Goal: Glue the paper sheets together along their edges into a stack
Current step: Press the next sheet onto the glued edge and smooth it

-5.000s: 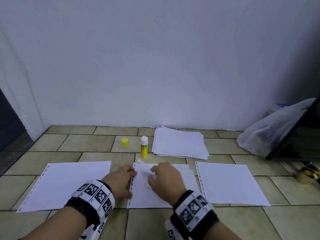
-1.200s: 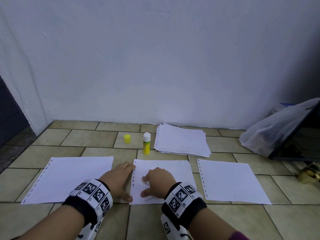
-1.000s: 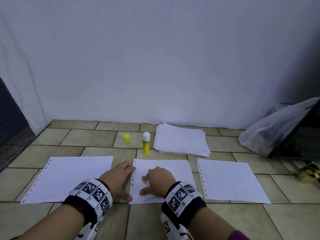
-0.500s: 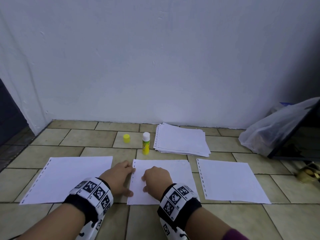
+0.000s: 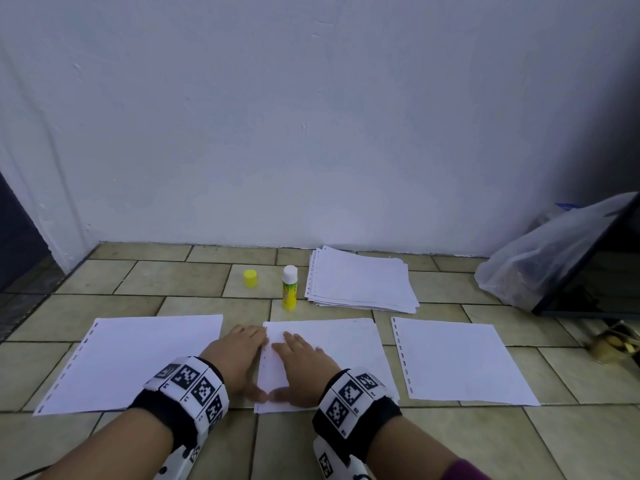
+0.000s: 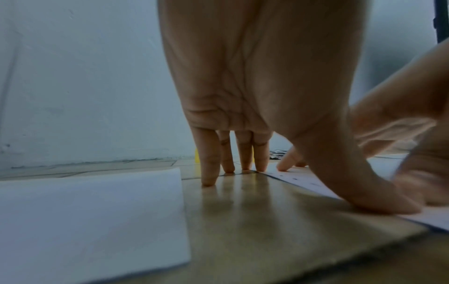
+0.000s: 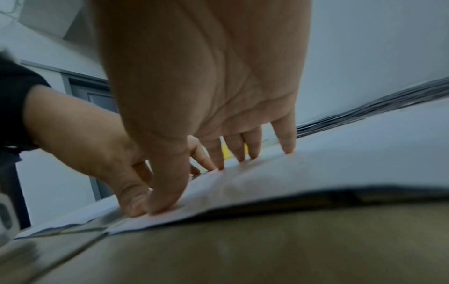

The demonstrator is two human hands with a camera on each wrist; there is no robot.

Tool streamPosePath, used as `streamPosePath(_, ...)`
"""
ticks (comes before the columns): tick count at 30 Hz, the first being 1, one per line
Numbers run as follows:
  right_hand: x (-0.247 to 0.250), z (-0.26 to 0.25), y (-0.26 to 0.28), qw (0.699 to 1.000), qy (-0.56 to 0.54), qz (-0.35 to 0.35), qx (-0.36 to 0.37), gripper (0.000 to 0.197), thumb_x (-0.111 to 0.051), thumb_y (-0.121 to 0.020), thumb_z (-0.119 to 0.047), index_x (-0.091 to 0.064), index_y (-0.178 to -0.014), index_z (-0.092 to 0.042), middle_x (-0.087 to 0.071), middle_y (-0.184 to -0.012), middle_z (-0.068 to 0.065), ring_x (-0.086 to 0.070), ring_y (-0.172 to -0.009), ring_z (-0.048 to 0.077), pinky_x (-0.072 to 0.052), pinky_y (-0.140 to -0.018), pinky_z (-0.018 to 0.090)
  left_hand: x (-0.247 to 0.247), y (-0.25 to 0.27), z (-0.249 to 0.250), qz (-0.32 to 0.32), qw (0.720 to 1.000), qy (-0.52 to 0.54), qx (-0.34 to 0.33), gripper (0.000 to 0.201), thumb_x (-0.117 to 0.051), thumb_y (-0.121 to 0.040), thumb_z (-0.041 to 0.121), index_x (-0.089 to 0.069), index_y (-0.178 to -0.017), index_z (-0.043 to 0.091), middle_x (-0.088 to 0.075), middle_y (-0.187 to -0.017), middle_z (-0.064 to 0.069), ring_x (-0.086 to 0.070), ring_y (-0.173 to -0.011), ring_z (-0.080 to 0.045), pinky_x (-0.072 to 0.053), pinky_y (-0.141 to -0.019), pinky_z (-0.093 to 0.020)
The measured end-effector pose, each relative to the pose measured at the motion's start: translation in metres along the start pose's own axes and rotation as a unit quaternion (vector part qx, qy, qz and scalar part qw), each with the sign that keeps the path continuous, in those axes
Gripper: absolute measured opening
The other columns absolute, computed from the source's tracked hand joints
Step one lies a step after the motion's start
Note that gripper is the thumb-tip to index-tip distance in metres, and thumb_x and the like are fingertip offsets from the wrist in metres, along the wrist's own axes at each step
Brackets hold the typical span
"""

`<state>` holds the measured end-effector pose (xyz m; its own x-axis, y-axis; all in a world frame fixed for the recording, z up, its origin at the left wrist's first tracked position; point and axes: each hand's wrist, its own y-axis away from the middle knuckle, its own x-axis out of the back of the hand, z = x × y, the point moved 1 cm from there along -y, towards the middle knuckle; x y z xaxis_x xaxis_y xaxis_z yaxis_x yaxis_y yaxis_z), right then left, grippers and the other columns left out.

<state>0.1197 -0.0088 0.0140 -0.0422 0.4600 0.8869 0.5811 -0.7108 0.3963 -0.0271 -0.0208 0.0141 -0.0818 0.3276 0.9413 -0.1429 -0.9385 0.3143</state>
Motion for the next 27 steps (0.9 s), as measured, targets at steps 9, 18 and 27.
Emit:
streamPosePath(9,0.010,0.003,0.002,1.000,-0.014,-0.011,-0.011,0.075,-0.057,-0.092,-0.041,-0.019,-0.150,-0.014,-0.007,-0.159,0.009,-0.009,-0.146,0.026,-0.023,-0.116,0.045,0.000,0.009,-0.013,0.007,0.992,0.124,-0.021,0.120,-0.085,-0.061,0.050,-0.011,-0.151,0.019,-0.003,-0.155,0.006,-0.027,-0.139,-0.014,-0.033,-0.111,-0.026)
streamPosePath(18,0.027,0.008,0.008,0.997,-0.077,-0.029,-0.008,0.052,-0.036,-0.103,-0.027,-0.022,-0.150,-0.011,-0.023,-0.156,0.011,-0.024,-0.142,0.026,-0.020,-0.114,0.033,-0.003,0.013,-0.004,0.006,0.995,0.102,-0.004,0.118,-0.075,-0.069,0.058,-0.004,-0.154,0.017,-0.008,-0.159,0.007,-0.022,-0.143,-0.012,-0.027,-0.115,-0.028)
streamPosePath(27,0.028,0.009,0.016,0.998,-0.036,-0.042,0.017,0.051,-0.038,-0.102,-0.019,-0.024,-0.150,-0.014,-0.016,-0.159,0.006,-0.015,-0.145,0.023,-0.016,-0.117,0.037,-0.002,0.010,-0.004,-0.015,0.996,0.081,0.012,0.114,-0.076,-0.071,0.054,-0.008,-0.154,0.017,-0.006,-0.159,0.006,-0.024,-0.142,-0.013,-0.030,-0.114,-0.030)
